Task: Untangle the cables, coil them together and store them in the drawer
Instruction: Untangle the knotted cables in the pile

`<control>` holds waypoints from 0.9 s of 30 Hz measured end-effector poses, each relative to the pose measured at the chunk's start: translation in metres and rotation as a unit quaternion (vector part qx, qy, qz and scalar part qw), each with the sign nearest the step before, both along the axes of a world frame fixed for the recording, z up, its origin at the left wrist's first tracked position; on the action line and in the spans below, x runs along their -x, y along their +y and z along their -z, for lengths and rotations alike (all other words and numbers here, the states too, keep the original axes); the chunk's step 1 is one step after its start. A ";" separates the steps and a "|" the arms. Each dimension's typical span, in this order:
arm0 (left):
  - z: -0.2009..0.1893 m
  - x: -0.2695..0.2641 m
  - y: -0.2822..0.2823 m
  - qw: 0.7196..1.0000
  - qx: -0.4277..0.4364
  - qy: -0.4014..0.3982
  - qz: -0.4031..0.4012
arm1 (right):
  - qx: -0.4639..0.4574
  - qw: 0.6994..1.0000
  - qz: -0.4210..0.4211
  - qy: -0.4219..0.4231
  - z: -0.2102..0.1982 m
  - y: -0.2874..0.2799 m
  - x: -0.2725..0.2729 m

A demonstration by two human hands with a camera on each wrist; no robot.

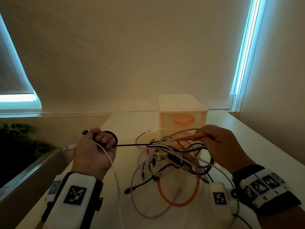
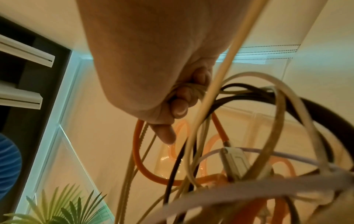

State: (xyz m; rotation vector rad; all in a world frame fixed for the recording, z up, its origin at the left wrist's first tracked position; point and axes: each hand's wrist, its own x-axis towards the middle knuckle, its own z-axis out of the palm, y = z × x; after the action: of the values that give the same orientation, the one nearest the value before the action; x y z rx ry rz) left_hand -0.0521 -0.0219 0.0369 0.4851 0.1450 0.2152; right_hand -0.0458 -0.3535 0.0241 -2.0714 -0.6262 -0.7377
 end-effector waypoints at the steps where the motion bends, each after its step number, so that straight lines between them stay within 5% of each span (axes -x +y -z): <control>1: 0.000 0.000 0.001 1.000 -0.001 -0.003 -0.005 | -0.010 1.000 0.001 -0.006 -0.001 0.000 0.000; 6: 0.000 0.008 -0.021 0.998 -0.046 -0.043 0.025 | 0.051 0.997 -0.026 0.044 0.004 0.003 0.002; 10: 0.007 0.015 -0.046 0.987 -0.134 -0.065 0.055 | 0.115 0.993 -0.038 -0.015 -0.004 0.015 0.015; 13: 0.004 0.018 -0.049 0.975 -0.209 -0.069 0.035 | 0.097 0.978 -0.151 0.108 -0.016 0.028 0.035; 15: 0.007 0.016 -0.049 0.954 -0.294 -0.063 0.008 | 0.178 0.955 -0.155 0.177 -0.014 0.037 0.042; 17: 0.013 0.013 -0.048 0.878 -0.475 -0.051 -0.017 | 0.296 0.931 -0.116 0.181 -0.003 0.042 0.037; 20: 0.022 0.012 -0.042 0.675 -0.737 -0.022 0.016 | 0.367 0.902 -0.107 0.204 0.009 0.042 0.023; 24: 0.026 0.014 -0.040 0.444 -0.879 -0.078 0.156 | 0.351 0.907 -0.087 0.216 0.013 0.023 0.012; 27: 0.028 0.014 -0.041 0.388 -0.903 -0.101 0.152 | 0.310 0.928 -0.089 0.186 0.010 0.007 0.011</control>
State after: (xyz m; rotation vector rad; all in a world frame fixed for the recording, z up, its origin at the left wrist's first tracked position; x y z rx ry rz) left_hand -0.0661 -0.0626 0.0088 2.7183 -0.5703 -0.0458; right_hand -0.0572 -0.3460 0.0141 -2.5855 -0.8896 -0.0151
